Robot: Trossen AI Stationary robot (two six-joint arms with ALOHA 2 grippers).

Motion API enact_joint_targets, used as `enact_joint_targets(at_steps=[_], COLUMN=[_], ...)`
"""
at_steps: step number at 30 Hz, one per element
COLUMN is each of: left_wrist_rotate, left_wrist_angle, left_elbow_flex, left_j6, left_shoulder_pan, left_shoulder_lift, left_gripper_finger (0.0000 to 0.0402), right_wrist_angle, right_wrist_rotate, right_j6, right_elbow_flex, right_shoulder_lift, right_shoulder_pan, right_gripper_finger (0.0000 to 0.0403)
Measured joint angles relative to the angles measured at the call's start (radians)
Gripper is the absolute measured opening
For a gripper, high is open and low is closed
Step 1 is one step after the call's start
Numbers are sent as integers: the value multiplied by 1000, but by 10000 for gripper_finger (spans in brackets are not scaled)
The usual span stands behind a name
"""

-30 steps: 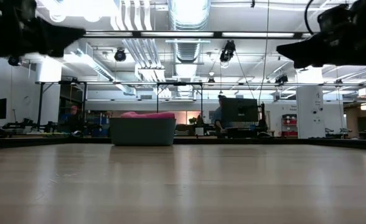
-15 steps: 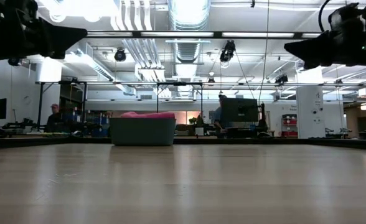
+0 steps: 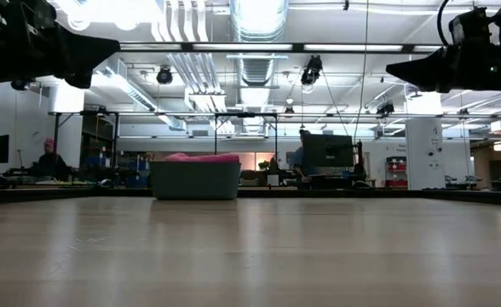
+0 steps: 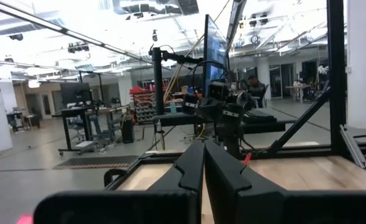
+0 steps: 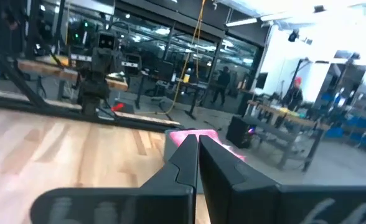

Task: Fold microfiber towels
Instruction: Return to Home Position

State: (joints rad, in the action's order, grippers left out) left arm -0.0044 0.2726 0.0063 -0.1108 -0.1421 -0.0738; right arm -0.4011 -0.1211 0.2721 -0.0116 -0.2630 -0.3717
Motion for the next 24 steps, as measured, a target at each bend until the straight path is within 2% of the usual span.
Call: enact_joint_targets(at_steps=[12,24], left_wrist_rotate=[0,1], left_wrist_angle=[2,3], left_elbow_flex=[-1,-2], left_j6=[0,0], left_shoulder_pan=[0,0], left_shoulder_lift=[-6,-11], left_gripper_finger=[0,0], right_wrist_angle=[0,0], right_wrist_rotate=[0,0], right_j6=[-300,-325], right_elbow_flex=[1,1], right_shoulder_lift=[0,0], right_shoulder_pan=[0,0], right_gripper_finger=[9,9])
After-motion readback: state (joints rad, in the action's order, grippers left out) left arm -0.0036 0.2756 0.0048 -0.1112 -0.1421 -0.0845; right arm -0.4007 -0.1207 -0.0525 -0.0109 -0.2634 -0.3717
